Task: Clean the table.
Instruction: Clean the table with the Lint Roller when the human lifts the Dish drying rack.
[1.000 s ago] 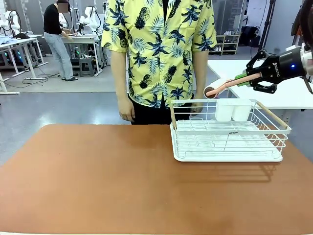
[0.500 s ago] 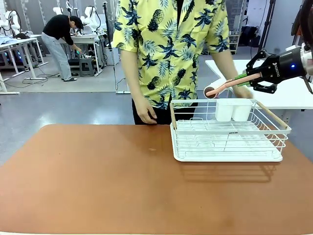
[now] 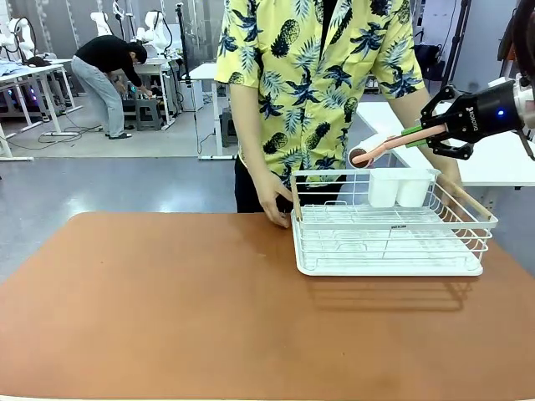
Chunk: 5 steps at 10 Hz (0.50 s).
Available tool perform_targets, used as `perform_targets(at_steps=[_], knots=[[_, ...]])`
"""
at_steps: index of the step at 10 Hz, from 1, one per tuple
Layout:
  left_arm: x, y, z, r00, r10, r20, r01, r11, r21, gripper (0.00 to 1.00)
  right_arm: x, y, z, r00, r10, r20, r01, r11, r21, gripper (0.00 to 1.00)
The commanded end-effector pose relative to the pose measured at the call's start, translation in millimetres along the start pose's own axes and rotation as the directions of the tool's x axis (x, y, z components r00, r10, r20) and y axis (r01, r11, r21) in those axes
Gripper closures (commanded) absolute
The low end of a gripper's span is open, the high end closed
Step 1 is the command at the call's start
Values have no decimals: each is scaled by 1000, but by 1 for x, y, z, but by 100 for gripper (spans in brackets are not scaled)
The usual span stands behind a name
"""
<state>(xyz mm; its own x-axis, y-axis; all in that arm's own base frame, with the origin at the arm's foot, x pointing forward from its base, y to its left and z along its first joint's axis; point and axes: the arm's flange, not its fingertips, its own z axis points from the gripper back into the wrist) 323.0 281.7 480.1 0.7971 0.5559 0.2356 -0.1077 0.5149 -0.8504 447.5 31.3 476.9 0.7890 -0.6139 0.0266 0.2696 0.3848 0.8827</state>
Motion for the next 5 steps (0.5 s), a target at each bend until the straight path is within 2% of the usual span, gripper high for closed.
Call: perform_targets(at_steps=[1,5], knots=[[0,1,3,1000,-6,0,6,1000,-18,0,-1,1,-1,1000,4,-3,-4,1000,-1,98],[0,1,3,1000,-6,0,6,1000,-18,0,-1,1,-1,1000,4,-3,-4,1000,-1,98]])
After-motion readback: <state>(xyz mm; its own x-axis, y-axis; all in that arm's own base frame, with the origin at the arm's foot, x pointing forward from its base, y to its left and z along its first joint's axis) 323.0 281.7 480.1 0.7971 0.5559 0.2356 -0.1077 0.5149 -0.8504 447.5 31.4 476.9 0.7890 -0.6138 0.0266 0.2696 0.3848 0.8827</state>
